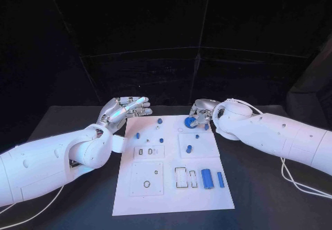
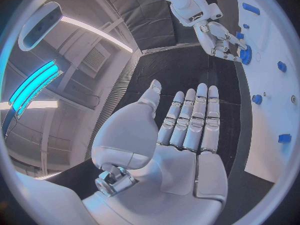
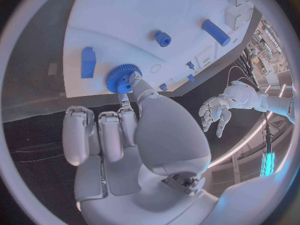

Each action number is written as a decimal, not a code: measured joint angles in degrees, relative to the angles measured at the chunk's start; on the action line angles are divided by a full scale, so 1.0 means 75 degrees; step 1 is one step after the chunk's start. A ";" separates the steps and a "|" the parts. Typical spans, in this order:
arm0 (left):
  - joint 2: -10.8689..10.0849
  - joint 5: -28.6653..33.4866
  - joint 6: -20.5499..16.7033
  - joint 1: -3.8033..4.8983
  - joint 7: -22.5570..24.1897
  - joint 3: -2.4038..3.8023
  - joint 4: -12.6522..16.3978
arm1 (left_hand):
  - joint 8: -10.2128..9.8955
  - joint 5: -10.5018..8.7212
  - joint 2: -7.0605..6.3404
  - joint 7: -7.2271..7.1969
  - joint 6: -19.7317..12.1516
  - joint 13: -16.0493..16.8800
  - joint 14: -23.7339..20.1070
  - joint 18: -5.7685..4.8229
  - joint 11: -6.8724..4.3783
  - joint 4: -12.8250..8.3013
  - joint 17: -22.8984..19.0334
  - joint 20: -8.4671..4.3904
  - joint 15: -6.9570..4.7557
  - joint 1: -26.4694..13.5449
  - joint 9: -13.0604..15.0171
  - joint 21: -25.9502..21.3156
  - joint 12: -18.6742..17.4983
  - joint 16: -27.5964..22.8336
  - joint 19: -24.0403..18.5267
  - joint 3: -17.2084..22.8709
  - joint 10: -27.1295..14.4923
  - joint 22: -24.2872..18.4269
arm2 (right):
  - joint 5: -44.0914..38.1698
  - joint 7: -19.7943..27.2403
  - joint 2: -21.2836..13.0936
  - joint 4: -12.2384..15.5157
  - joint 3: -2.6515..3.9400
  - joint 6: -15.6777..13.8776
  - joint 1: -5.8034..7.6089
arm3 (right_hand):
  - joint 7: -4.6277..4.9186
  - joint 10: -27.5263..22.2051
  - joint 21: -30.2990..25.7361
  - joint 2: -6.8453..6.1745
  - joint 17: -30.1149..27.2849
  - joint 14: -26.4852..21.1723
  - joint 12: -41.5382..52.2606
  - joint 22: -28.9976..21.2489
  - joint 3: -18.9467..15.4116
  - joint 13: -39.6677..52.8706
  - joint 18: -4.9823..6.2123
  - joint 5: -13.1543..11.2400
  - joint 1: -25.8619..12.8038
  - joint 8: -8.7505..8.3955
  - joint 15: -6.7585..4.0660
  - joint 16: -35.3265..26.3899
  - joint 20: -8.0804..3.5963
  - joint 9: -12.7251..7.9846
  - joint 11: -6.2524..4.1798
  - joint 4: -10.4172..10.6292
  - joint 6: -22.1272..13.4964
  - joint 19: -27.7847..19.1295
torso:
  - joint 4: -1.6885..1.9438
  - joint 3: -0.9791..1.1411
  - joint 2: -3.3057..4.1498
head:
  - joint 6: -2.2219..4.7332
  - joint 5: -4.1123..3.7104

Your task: Assemble the parts on the task board

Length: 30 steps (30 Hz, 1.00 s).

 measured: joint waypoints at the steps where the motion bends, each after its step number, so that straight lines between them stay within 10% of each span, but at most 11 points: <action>1: 0.0000 0.0000 0.0001 0.0000 0.0000 0.0000 0.0000 | 0.0000 0.0000 0.0000 0.0000 0.0000 0.0000 0.0000 0.0000 0.0000 0.0000 0.0000 0.0000 0.0000 0.0000 0.0000 0.0000 0.0000 0.0000 0.0000 0.0000 0.0000 0.0000 | -0.0022 0.0002 -0.0004 0.0026 -0.0002 -0.0043 -0.0005 | 0.0001 0.0015 0.0000 0.0001 0.0000 0.0017 0.0030 0.0000 0.0041 0.0000 0.0000 -0.0001 0.0000 0.0000 -0.0017 0.0031 0.0014 0.0000 -0.0011 -0.0038 0.0000 0.0033 | 0.0000 0.0000 0.0000 | 0.0000 0.0002; 14: -0.0032 0.0000 0.0007 0.0000 -0.0005 0.0000 0.0012 | 0.0000 0.0000 0.0000 0.0000 0.0000 0.0000 0.0000 0.0000 0.0000 0.0000 0.0001 0.0000 0.0000 0.0000 0.0000 0.0000 0.0000 0.0000 0.0000 0.0000 0.0000 0.0001 | -0.0384 0.0021 -0.0108 0.1048 -0.0006 -0.1013 -0.0030 | 0.0001 0.0096 0.0078 0.0132 -0.0001 0.0000 0.0112 -0.0001 0.0261 -0.0001 0.0001 0.0169 -0.0102 -0.0002 -0.0054 0.0040 -0.0042 -0.0020 -0.0037 -0.0135 0.0001 0.0089 | 0.0000 -0.0009 -0.0004 | 0.0025 0.0057; 17: -0.0035 0.0000 0.0007 0.0000 -0.0005 0.0000 0.0016 | 0.0000 0.0000 0.0000 0.0000 0.0000 0.0000 0.0000 0.0000 0.0000 0.0000 0.0001 0.0000 0.0000 0.0000 0.0000 0.0000 0.0000 0.0000 0.0000 0.0000 0.0000 0.0001 | -0.0494 0.0002 0.0036 0.1180 -0.0005 -0.1152 -0.0028 | 0.0001 0.0096 0.0078 0.0106 -0.0001 0.0000 0.0120 -0.0001 0.0272 -0.0001 0.0001 0.0169 -0.0185 -0.0002 -0.0054 0.0040 -0.0041 -0.0388 -0.0038 -0.0144 0.0001 0.0088 | 0.0006 -0.0010 -0.0004 | 0.0029 0.0081; 30: -0.0019 0.0000 0.0006 0.0002 -0.0005 0.0001 0.0000 | 0.0000 0.0000 0.0000 0.0000 0.0000 0.0000 0.0000 0.0000 0.0000 -0.0021 0.0001 0.0000 0.0000 0.0000 0.0000 -0.0054 0.0000 0.0000 0.0000 0.0021 0.0000 -0.0007 | -0.0975 -0.0057 0.1163 0.0808 -0.0002 -0.1382 -0.0091 | 0.0001 0.0097 0.0078 0.0016 -0.0002 0.0000 0.0119 -0.0001 0.0332 -0.0018 0.0003 0.0169 -0.0311 -0.0002 -0.0054 0.0040 -0.0041 -0.0388 -0.0039 -0.0138 0.0002 0.0088 | 0.0022 -0.0005 0.0004 | 0.0013 0.0146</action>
